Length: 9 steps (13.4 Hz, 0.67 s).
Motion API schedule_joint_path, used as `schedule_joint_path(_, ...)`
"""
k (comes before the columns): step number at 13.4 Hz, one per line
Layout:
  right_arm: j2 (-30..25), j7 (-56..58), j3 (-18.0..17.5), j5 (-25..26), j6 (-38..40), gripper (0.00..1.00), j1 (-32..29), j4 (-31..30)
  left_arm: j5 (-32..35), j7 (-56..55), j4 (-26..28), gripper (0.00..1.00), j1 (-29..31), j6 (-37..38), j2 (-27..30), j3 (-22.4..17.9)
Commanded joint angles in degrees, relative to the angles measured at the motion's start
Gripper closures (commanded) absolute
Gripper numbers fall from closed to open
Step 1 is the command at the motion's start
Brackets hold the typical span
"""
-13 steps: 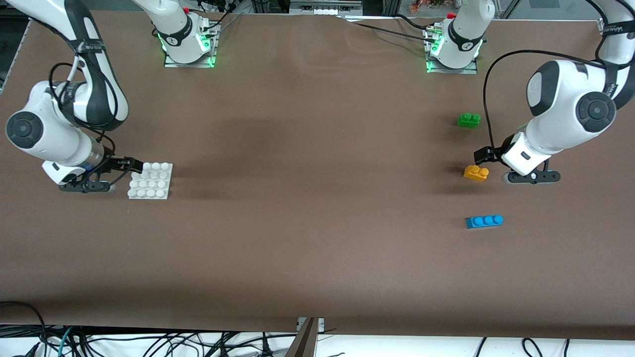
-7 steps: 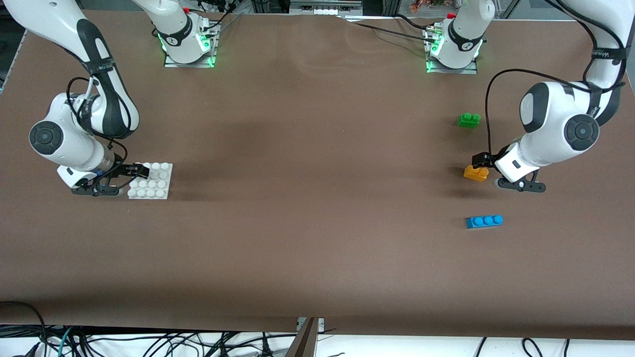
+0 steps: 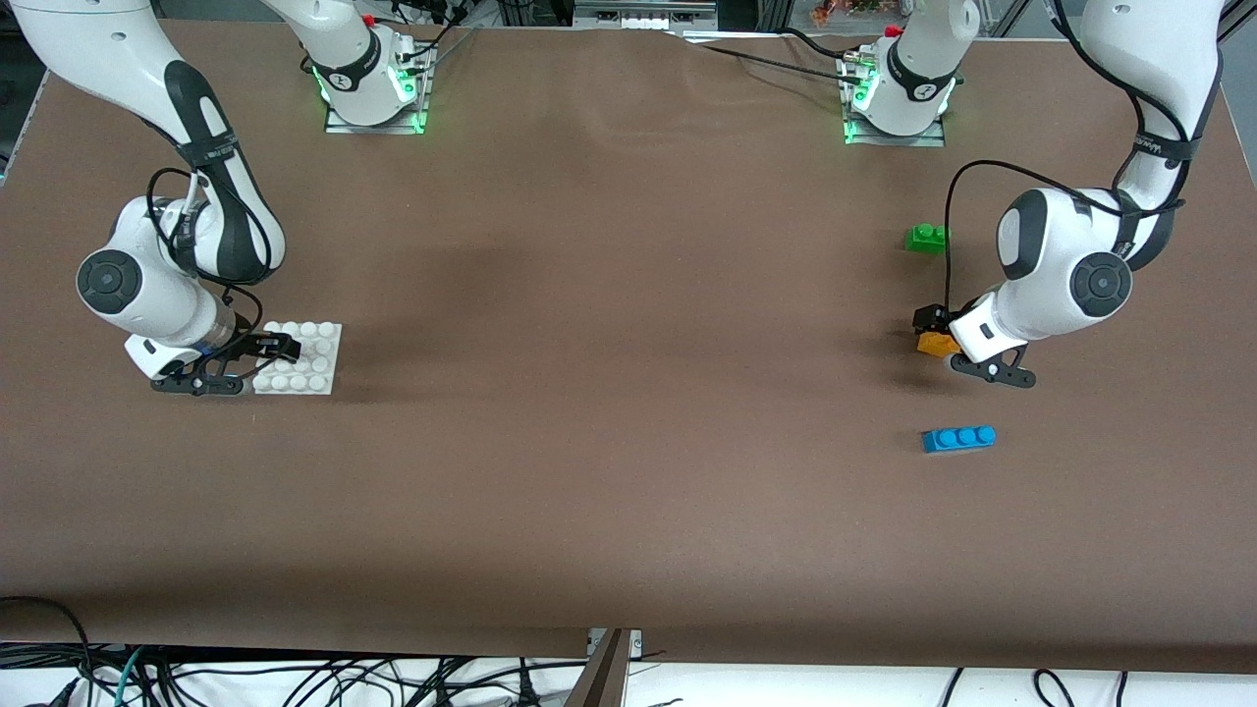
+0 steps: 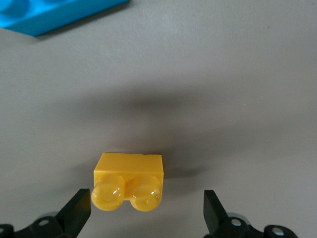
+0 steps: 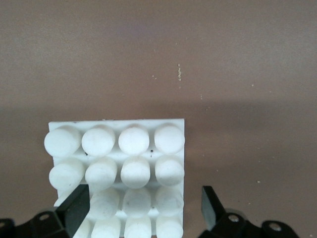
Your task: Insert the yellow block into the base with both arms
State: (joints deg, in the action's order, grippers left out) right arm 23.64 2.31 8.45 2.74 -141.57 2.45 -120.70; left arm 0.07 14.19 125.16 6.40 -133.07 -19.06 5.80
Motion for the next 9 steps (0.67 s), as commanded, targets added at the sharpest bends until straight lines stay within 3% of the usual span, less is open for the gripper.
schedule_joint_path(1,-0.3,-0.8,-0.2,0.1,-0.7,0.00,0.0,-0.6,1.2,4.3,0.4,0.00,1.7,-2.5,-0.8,0.0)
schedule_joint_path(9,1.1,-4.0,-0.6,0.0,-1.9,0.00,1.1,-1.0,0.5,6.4,0.4,0.00,1.9,-3.2,-2.6,-0.4)
